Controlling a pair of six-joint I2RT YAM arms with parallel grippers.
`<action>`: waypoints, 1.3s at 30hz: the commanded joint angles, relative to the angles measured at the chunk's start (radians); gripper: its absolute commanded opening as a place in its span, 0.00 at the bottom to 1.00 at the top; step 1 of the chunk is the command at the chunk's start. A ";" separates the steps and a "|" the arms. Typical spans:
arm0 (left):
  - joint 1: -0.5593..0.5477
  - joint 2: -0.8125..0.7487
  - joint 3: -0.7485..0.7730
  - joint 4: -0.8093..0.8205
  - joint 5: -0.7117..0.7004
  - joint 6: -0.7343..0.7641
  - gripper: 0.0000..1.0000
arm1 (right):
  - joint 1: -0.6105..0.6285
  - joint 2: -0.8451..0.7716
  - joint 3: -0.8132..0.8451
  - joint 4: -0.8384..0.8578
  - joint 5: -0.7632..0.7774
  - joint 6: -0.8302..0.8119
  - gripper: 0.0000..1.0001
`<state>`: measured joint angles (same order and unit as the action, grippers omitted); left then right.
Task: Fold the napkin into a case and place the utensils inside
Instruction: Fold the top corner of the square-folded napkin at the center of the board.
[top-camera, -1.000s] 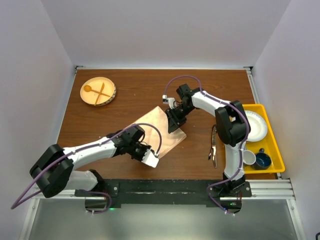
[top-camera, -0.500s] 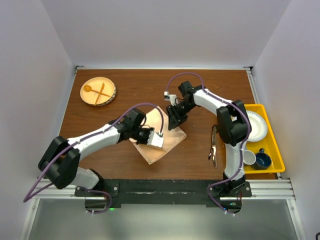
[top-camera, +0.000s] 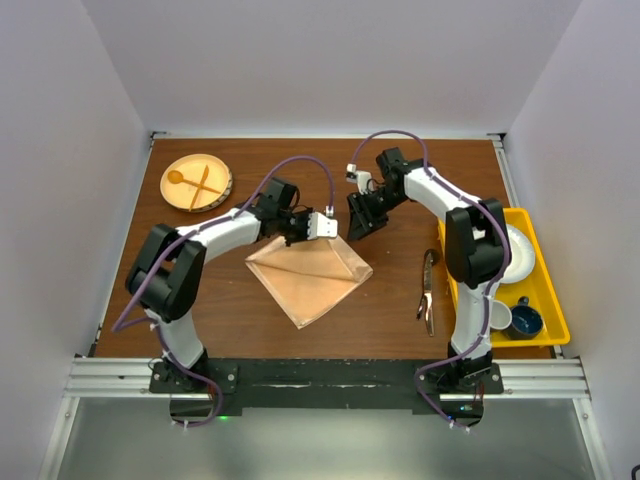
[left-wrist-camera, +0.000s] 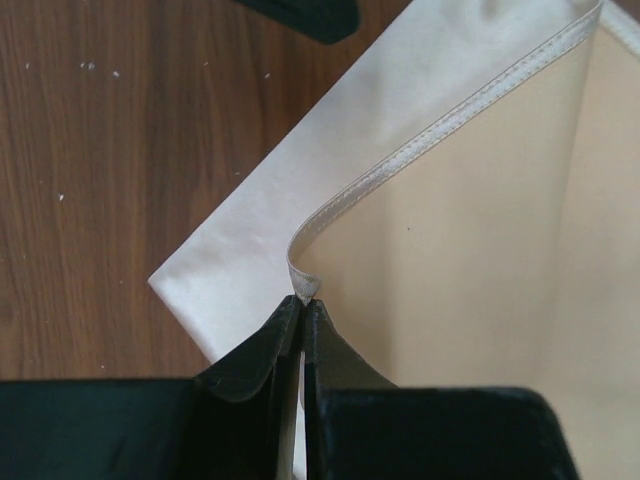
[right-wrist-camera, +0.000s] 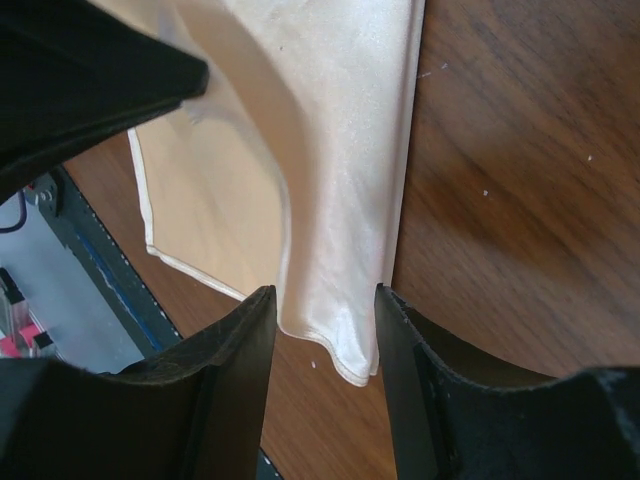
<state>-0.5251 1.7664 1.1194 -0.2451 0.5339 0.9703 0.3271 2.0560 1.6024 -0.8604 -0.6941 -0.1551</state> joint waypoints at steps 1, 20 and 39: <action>0.037 0.053 0.089 0.063 0.003 -0.016 0.09 | 0.006 -0.023 0.014 -0.012 0.013 0.011 0.48; 0.080 0.162 0.152 0.136 -0.043 -0.084 0.11 | 0.006 0.018 0.041 -0.045 0.016 -0.004 0.45; 0.082 0.214 0.189 0.164 -0.054 -0.094 0.14 | 0.006 -0.003 -0.005 -0.045 0.019 0.000 0.43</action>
<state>-0.4515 1.9667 1.2694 -0.1394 0.4786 0.8963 0.3298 2.0766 1.6077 -0.8970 -0.6720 -0.1532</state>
